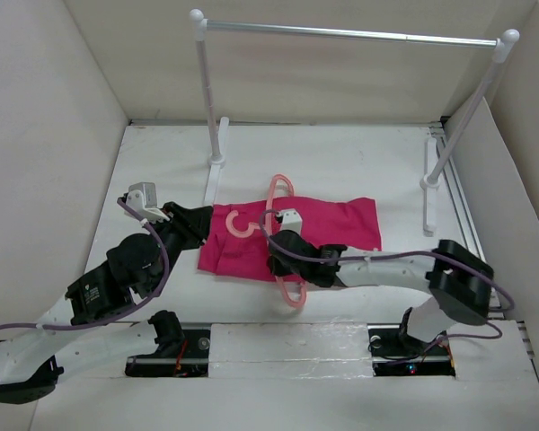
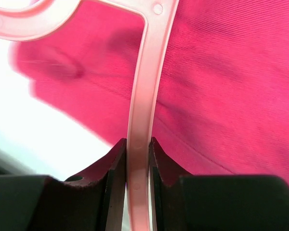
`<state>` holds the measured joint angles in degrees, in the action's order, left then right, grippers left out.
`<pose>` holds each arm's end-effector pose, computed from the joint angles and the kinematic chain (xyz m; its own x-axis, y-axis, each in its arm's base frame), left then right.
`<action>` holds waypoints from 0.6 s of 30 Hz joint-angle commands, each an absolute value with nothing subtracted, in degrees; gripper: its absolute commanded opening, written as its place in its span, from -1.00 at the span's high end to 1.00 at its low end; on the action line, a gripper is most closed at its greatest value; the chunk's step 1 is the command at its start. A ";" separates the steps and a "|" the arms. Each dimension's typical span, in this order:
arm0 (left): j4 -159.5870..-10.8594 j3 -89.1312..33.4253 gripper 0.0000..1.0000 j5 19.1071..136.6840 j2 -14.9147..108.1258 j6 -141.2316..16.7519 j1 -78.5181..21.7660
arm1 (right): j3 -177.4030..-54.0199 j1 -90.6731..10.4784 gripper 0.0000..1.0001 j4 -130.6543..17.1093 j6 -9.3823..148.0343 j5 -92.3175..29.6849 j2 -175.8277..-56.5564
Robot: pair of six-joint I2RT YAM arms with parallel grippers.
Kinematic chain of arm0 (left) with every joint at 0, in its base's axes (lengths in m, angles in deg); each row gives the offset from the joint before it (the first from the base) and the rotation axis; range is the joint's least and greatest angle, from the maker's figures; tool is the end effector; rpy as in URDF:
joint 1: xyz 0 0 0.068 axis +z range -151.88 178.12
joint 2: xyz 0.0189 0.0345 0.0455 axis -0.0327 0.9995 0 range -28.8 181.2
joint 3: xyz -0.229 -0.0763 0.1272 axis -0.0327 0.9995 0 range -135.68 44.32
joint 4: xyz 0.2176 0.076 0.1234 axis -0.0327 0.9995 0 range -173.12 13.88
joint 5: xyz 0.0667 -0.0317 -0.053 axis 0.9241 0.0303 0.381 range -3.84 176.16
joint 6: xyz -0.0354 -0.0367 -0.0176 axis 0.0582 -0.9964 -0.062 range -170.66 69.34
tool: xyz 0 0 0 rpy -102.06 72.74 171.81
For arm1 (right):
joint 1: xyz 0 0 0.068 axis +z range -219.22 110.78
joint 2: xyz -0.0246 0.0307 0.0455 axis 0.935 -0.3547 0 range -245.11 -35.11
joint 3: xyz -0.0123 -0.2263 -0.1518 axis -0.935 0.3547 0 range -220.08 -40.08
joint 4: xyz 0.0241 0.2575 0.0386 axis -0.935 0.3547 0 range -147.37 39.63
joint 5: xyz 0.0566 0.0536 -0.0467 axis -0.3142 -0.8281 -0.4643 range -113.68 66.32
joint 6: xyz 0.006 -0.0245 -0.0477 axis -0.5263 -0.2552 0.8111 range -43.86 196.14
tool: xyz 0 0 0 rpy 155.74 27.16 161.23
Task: Place the trousers on the hanger
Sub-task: Place trousers on hanger
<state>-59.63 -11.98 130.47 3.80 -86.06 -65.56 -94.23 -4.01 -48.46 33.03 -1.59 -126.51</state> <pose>0.0654 -0.0762 0.4095 -0.1909 -0.5491 -0.8136 0.2712 0.7671 -0.5814 0.1513 0.2957 0.1997 -0.7210 -0.0509 -0.6910 -0.3278 0.9037 0.2754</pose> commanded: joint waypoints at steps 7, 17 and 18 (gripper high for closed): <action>-62.64 -14.04 0.53 130.54 6.26 -83.71 -65.77 | -80.27 -6.11 1.00 -75.62 35.19 -5.65 -102.80; -69.49 -14.92 0.51 126.51 11.62 -79.76 -65.77 | -80.57 -18.59 1.00 -86.29 29.73 -16.71 -89.35; -70.28 -15.44 0.51 126.06 12.59 -79.32 -65.77 | -82.42 -21.04 1.00 -84.63 29.82 -17.34 -88.21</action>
